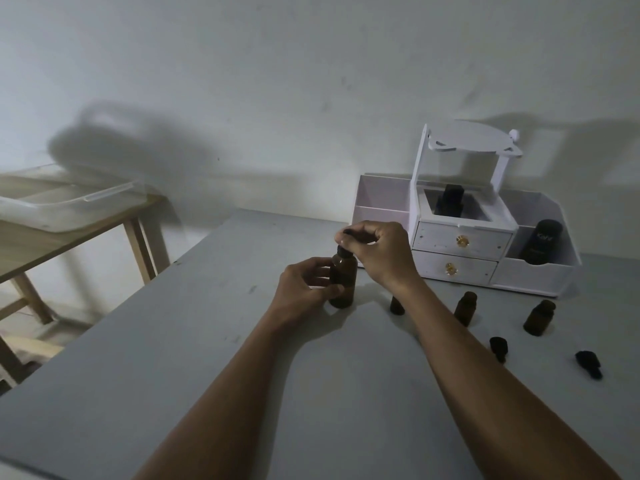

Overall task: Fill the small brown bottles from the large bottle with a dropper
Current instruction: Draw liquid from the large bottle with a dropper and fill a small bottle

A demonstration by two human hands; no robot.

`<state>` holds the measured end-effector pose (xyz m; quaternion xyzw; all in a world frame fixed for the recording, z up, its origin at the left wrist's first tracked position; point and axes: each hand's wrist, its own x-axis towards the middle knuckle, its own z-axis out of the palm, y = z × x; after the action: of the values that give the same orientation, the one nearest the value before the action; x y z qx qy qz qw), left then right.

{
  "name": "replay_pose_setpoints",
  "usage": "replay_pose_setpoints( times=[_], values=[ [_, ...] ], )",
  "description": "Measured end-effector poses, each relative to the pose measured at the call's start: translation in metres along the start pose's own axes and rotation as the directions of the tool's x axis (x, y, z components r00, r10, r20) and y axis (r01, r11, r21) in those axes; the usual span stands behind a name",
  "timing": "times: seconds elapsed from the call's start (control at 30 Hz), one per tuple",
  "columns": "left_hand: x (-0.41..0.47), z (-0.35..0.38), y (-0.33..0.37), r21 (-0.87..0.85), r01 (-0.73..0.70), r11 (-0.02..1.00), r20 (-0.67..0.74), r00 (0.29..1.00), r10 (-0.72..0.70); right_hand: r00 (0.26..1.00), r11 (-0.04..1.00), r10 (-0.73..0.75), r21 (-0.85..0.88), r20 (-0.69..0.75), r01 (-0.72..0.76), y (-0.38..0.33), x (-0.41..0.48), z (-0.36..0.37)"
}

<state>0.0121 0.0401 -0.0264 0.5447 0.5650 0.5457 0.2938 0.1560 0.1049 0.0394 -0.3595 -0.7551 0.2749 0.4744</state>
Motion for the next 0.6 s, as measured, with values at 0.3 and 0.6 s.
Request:
replay_pose_setpoints(
  times=[0.3, 0.6],
  values=[
    [0.0009, -0.001, -0.0016, 0.038, -0.019, 0.999, 0.011, 1.0, 0.019, 0.998, 1.0, -0.021, -0.01, -0.062, 0.021, -0.001, -0.0005, 0.0044],
    [0.0006, -0.0015, -0.0012, 0.056, -0.031, 0.998, 0.006, 1.0, 0.031, 0.998, 1.0, -0.018, -0.02, -0.065, 0.017, -0.0011, -0.0016, 0.0045]
  ],
)
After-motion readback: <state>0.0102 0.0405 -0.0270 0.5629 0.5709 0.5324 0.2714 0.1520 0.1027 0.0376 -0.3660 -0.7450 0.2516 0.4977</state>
